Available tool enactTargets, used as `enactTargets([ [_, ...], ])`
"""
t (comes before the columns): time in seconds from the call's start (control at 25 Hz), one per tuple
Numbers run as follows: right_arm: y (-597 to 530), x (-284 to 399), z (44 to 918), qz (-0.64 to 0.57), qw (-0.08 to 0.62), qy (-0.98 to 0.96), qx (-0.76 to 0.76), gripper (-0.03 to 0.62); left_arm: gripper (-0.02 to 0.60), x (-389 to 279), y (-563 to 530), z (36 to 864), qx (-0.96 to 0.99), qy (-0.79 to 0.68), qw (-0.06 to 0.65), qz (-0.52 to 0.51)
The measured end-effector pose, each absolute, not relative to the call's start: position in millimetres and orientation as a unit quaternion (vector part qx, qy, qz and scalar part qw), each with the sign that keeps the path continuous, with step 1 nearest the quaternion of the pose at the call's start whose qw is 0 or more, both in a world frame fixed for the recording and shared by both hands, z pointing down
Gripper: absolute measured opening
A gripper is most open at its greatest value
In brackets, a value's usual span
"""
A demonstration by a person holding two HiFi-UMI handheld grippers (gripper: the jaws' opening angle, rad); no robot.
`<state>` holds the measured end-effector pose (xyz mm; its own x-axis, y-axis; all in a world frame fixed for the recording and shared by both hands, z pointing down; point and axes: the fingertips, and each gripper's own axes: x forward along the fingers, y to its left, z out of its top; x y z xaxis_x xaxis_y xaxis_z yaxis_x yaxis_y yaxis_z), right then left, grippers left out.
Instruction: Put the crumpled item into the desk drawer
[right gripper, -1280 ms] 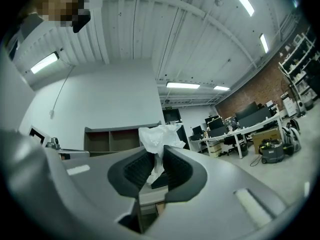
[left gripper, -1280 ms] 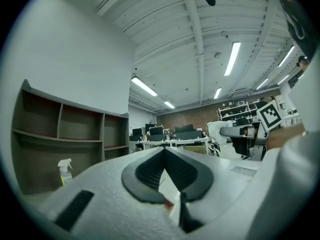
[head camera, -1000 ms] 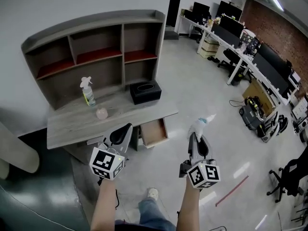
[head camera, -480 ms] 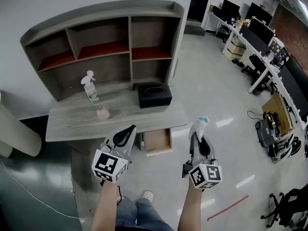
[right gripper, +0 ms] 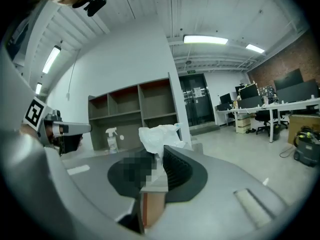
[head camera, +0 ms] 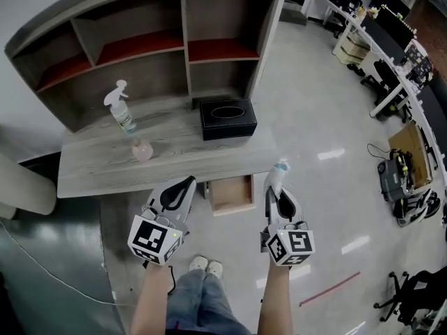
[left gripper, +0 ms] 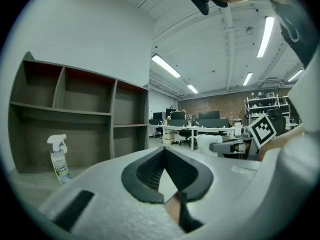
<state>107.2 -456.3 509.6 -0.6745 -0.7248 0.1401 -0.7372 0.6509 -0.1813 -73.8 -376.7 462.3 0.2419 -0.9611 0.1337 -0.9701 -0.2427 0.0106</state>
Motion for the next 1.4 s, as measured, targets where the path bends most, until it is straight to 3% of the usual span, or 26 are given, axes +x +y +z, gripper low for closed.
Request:
enactTargets([
  [0.68,-469,29,799,0.171,0.276,-0.891,0.317,0.074,-0.002,-98,-376,646,0.769,-0.616,0.157,0.073],
  [0.76,-471,21,814,0.170,0.294,-0.890,0.306,0.092,-0.002,-98,-374,656,0.767,-0.616,0.163,0.076],
  [0.88,-469,17,826,0.182,0.309,-0.887,0.292,0.198,-0.002,-99,-372,662,0.767,-0.614,0.168,0.078],
  [1.2,-469,34,778,0.196,0.254,-0.890,0.323,0.218,-0.002,-97,-379,641,0.774,-0.609,0.155,0.070],
  [1.4,-479,52,698,0.197,0.177,-0.894,0.361,0.164,-0.002,-91,-388,598,0.783,-0.603,0.136,0.063],
])
